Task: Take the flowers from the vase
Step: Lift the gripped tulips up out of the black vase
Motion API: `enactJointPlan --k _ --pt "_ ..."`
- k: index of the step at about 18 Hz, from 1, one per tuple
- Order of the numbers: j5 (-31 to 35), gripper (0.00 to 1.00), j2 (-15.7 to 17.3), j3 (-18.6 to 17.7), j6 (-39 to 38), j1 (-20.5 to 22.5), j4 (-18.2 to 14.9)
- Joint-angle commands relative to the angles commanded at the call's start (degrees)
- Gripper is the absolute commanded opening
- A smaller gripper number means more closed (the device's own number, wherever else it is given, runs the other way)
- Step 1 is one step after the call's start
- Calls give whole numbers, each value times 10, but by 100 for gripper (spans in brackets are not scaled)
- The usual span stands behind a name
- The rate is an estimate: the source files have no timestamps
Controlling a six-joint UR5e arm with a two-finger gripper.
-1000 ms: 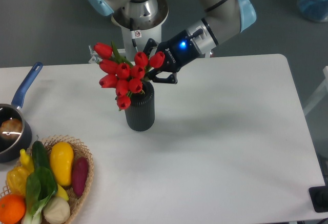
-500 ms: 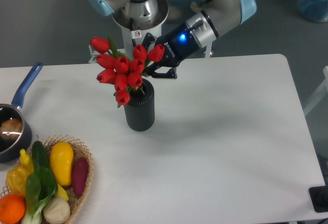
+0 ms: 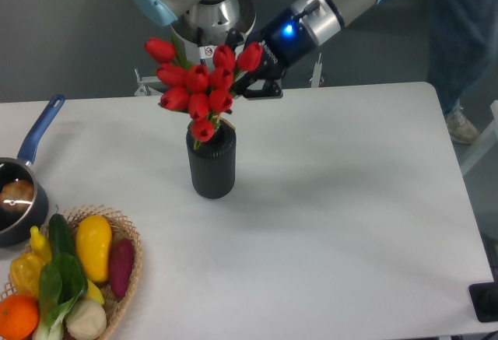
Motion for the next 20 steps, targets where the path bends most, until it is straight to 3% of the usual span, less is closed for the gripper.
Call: enactJointPlan --k 14,20 --pt "-39 7 40 -10 -40 13 -5" --pt "-48 5 39 17 -86 45 1"
